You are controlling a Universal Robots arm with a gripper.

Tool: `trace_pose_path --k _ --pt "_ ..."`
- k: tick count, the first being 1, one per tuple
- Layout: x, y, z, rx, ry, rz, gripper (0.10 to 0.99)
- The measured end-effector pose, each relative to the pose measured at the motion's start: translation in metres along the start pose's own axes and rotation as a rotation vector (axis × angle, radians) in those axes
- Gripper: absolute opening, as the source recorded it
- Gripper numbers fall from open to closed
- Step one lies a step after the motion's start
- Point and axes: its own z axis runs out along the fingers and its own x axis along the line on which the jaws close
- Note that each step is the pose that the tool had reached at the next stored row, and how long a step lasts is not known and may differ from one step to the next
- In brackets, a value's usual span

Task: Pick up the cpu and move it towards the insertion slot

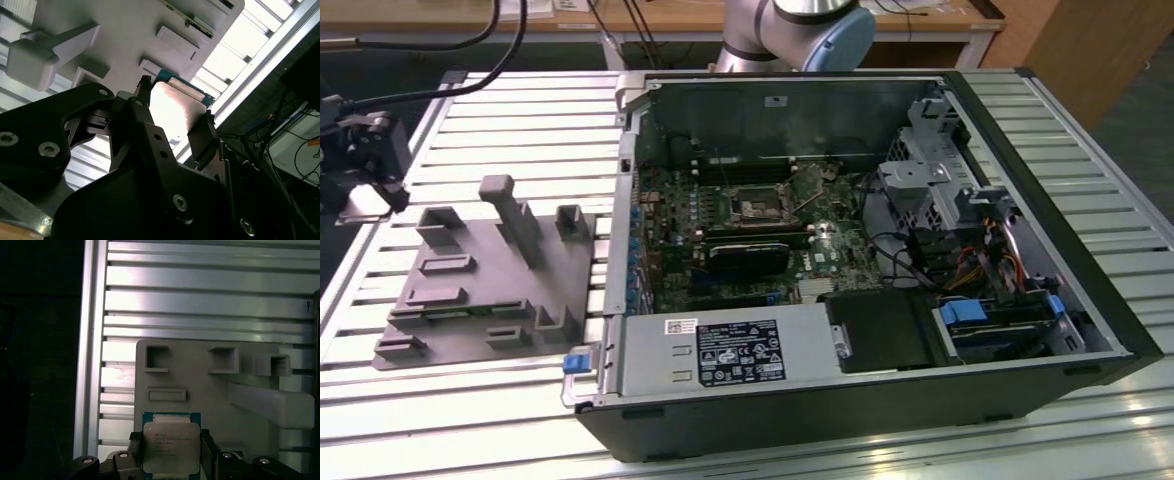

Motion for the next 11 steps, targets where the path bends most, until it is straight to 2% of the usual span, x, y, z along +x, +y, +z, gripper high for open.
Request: trace_pose_path --k 11 --pt "0.0000 0.0008 -0.0145 0.000 0.0000 0.000 0.545"
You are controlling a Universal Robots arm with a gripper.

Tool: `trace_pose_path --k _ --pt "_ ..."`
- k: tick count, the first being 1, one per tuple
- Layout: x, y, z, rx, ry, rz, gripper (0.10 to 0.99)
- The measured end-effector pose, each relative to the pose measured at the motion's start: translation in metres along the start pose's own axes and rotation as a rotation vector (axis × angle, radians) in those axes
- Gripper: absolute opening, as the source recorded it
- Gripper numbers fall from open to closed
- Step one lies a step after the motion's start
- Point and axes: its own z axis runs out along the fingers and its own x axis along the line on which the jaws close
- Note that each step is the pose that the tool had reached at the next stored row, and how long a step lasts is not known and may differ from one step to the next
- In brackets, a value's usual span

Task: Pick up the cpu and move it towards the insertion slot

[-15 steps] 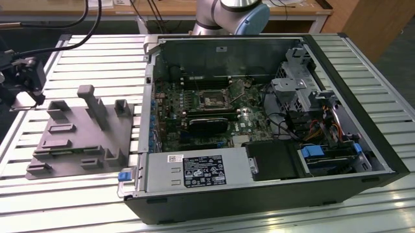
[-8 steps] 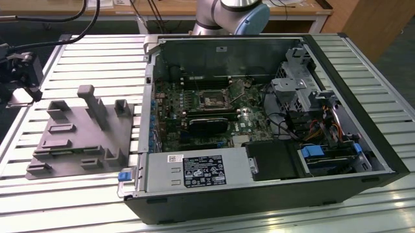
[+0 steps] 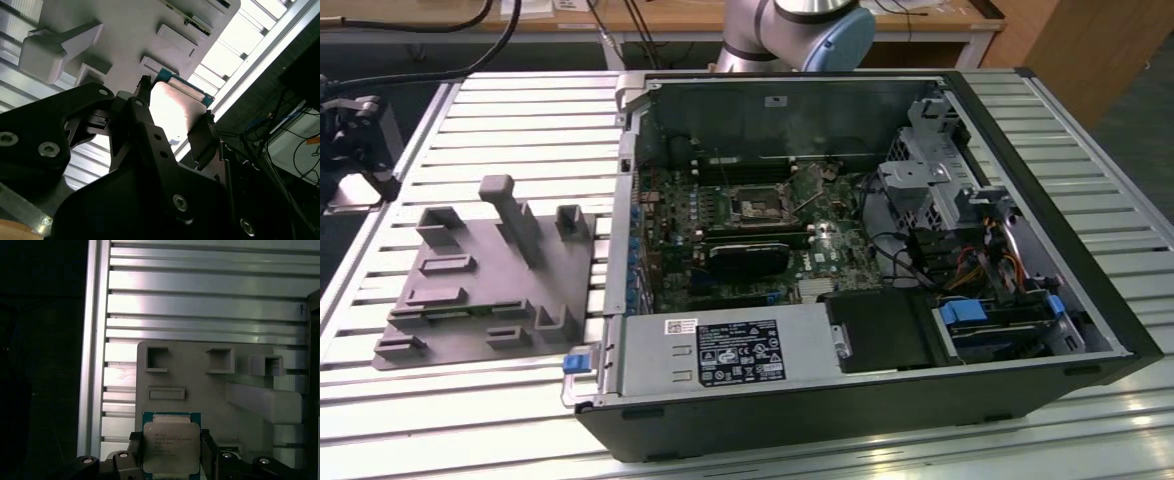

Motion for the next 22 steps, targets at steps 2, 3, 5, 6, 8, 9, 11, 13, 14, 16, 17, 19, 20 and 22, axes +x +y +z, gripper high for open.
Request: trace_pose_path --k 2,3,5,6,8,9,11,13,14,16,17,19,20,22 --pt "0.0000 0.0001 -0.0021 0.000 0.0000 0.000 0.545" --pt "0.0000 0.0002 -0.0031 0.000 0.0000 0.000 0.545" --pt "0.0000 0.0003 -0.0050 0.000 0.0001 0.000 0.545" --pt "0.0000 0.0004 -0.0059 0.000 0.0000 0.000 0.545" --pt "0.0000 0.0007 -0.0109 0.000 0.0001 0.000 0.545" --pt "0.0000 0.0009 -0.0135 0.000 0.0001 0.000 0.545" --pt "0.0000 0.0010 -0.0168 0.000 0.0000 0.000 0.545" --pt "0.0000 0.0012 -0.0199 0.000 0.0001 0.000 0.545" --pt "0.0000 0.0013 -0.0214 0.000 0.0001 0.000 0.545" --pt "0.0000 0.0014 -0.0238 0.000 0.0000 0.000 0.545" --pt "0.0000 0.0015 -0.0250 0.000 0.0000 0.000 0.545" --pt "0.0000 0.0016 -0.0273 0.000 0.0000 0.000 0.545" --pt "-0.0001 0.0017 -0.0286 0.000 0.0000 0.000 0.545" --pt "0.0000 0.0018 -0.0316 0.000 0.0000 0.000 0.545"
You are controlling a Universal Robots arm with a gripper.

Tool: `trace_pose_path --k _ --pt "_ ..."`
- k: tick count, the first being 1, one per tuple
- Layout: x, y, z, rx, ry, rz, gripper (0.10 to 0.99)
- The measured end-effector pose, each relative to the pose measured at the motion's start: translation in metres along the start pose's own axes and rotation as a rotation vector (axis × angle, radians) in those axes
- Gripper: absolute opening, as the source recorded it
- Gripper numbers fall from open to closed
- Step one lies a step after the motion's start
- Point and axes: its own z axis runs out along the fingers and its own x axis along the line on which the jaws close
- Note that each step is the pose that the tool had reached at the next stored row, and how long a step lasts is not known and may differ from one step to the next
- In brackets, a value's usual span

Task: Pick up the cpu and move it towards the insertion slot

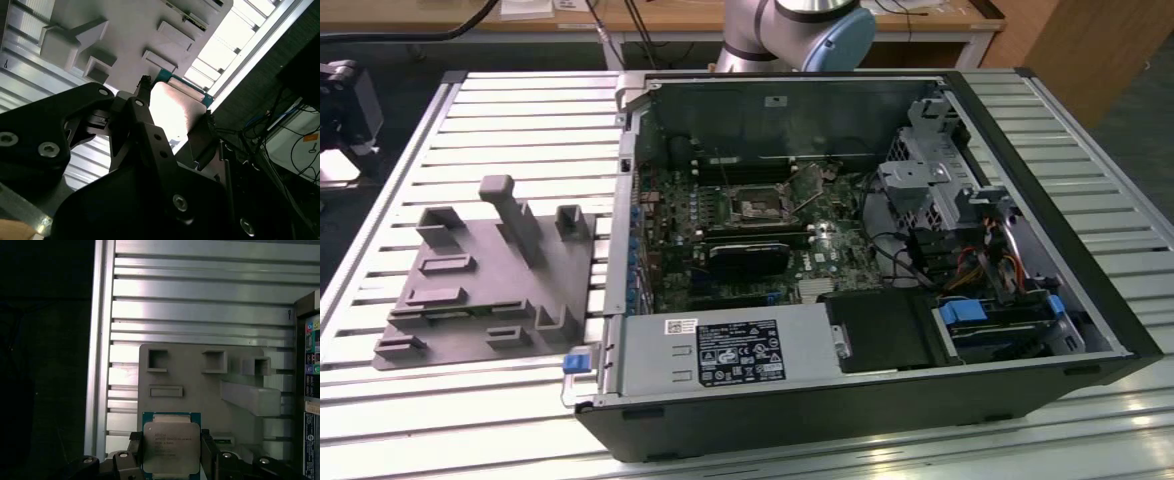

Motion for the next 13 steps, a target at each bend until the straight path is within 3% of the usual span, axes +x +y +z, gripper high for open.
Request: trace_pose_path --k 6,13 --pt "0.0000 0.0007 -0.0118 0.000 -0.0001 0.000 0.545" --pt "0.0000 0.0020 -0.0335 0.000 -0.0001 0.002 0.545"
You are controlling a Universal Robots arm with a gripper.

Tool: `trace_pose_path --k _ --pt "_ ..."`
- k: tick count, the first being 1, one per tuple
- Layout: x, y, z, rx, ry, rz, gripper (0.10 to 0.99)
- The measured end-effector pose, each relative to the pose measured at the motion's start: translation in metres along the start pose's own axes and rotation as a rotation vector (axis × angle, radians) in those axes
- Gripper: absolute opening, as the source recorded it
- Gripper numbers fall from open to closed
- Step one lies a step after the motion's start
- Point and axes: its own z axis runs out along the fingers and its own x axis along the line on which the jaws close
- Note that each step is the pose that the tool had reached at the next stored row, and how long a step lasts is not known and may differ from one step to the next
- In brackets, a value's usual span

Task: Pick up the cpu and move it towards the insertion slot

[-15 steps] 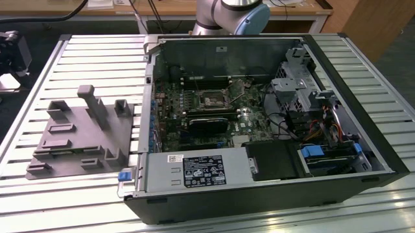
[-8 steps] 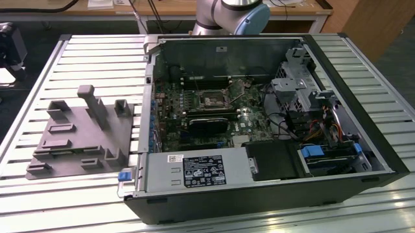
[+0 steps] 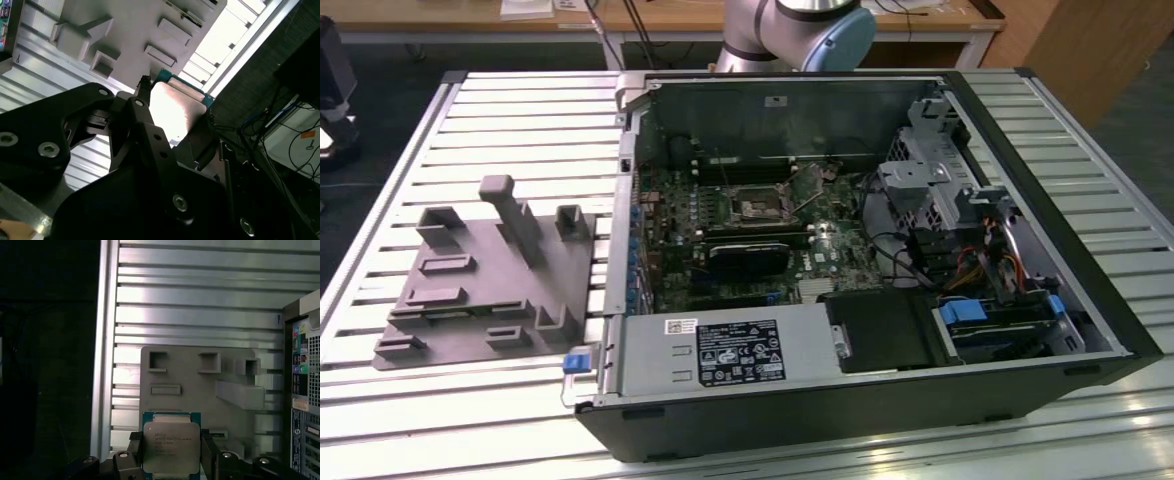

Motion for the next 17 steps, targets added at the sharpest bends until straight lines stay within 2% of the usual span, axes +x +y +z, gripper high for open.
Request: trace_pose_path --k 5,9,17 --pt "0.0000 0.0009 -0.0144 0.000 -0.0001 0.002 0.545" --pt "-0.0019 0.0010 -0.0153 0.000 -0.0001 0.002 0.545" --pt "-0.0154 0.0007 -0.0152 0.000 -0.0001 0.002 0.545"
